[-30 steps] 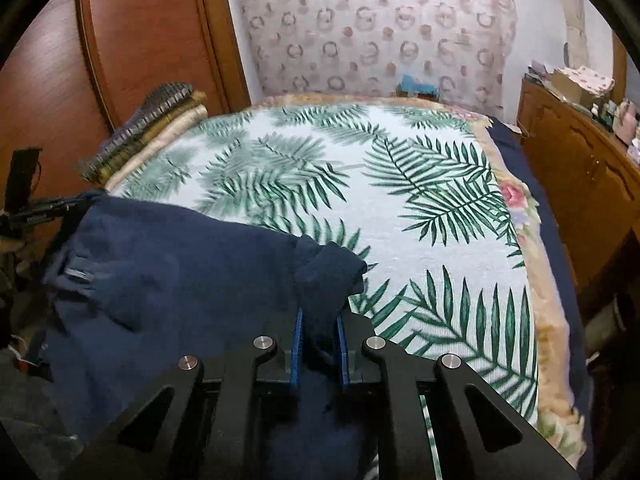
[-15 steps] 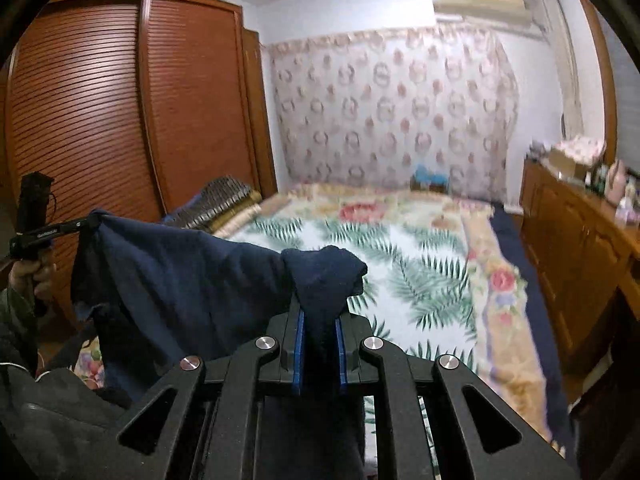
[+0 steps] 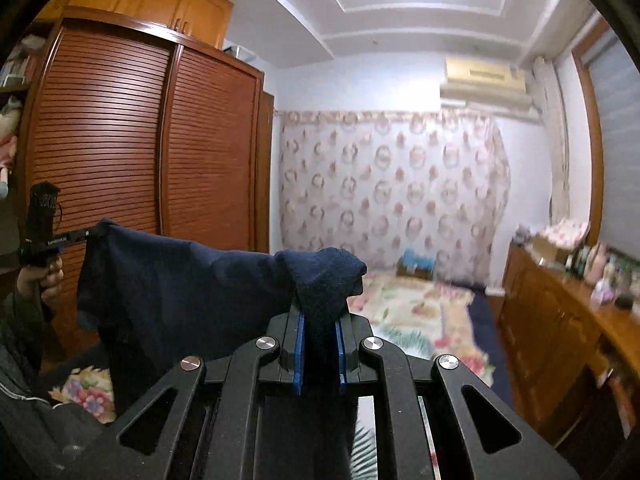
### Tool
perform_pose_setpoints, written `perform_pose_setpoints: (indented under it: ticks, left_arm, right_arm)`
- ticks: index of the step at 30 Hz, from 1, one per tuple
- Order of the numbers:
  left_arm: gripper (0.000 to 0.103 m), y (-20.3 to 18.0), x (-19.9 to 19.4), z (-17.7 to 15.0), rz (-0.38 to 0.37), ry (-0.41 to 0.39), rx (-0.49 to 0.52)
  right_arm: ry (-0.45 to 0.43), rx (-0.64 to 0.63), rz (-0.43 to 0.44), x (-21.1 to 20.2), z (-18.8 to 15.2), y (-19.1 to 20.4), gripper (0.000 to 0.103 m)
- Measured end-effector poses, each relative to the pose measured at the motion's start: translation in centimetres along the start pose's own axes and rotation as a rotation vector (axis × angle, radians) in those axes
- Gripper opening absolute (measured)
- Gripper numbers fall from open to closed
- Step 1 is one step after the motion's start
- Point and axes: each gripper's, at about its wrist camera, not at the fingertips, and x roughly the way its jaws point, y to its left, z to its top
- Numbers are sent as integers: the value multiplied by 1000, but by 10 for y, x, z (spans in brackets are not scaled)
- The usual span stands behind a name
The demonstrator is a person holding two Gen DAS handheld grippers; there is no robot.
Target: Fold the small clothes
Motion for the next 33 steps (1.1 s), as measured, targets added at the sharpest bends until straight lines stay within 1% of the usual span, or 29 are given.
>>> perform_pose_setpoints:
  ticks: [3, 6, 9, 12, 14, 16, 17, 18, 20, 21, 23, 24, 25, 26, 27, 30, 31, 33]
  left_arm:
    - [16, 0, 15, 20, 9, -27, 25]
    - [16, 6, 43, 34, 44, -38, 42]
    - [16, 21, 86, 36, 88, -9, 29]
    - [16, 40, 141, 31, 137, 24, 39]
    - [16, 52, 176, 26, 159, 47, 55]
    - [17, 64, 220, 13, 174, 125, 76]
    - [23, 73, 245, 1, 186, 182, 81]
    - [29, 78, 264, -10, 195, 230, 84]
    - [36, 94, 296, -43, 200, 349, 84]
    - [42, 99, 301, -57, 196, 371, 90]
    - [47, 101, 300, -75, 191, 386, 96]
    - [55, 102, 297, -84, 180, 398, 83]
    - [61, 102, 295, -90, 165, 411, 68]
    - [74, 103, 292, -97, 141, 434, 43]
    - [79, 101, 286, -104, 126, 451, 23]
    - [80, 93, 280, -119, 104, 488, 22]
    - [80, 87, 276, -124, 101, 497, 28]
    - [80, 75, 271, -137, 95, 522, 41]
  right_arm:
    - [-36, -22, -18, -1, 18, -5, 12]
    - [-56, -45, -44, 11, 33, -11, 12]
    - [-38, -52, -58, 55, 33, -13, 12]
    - [24, -71, -97, 117, 28, -15, 12]
    - [71, -61, -117, 159, 26, -18, 12]
    - [122, -44, -164, 206, 15, -26, 12]
    - [165, -18, -192, 235, 4, -34, 12]
    - [217, -1, -209, 260, -10, -40, 16]
    - [328, 34, -234, 304, -36, -47, 39]
    - [398, 54, -250, 325, -55, -50, 42]
    - [465, 69, -283, 345, -83, -48, 50]
    - [486, 74, -279, 349, -94, -46, 52]
    - [500, 81, -264, 352, -104, -43, 58]
    - [511, 90, -250, 352, -114, -38, 61]
    - [523, 94, -243, 352, -121, -34, 63]
    - [539, 115, -218, 347, -131, -31, 63]
    - [542, 122, -204, 347, -131, -42, 63]
    - [547, 122, -174, 339, -133, -38, 63]
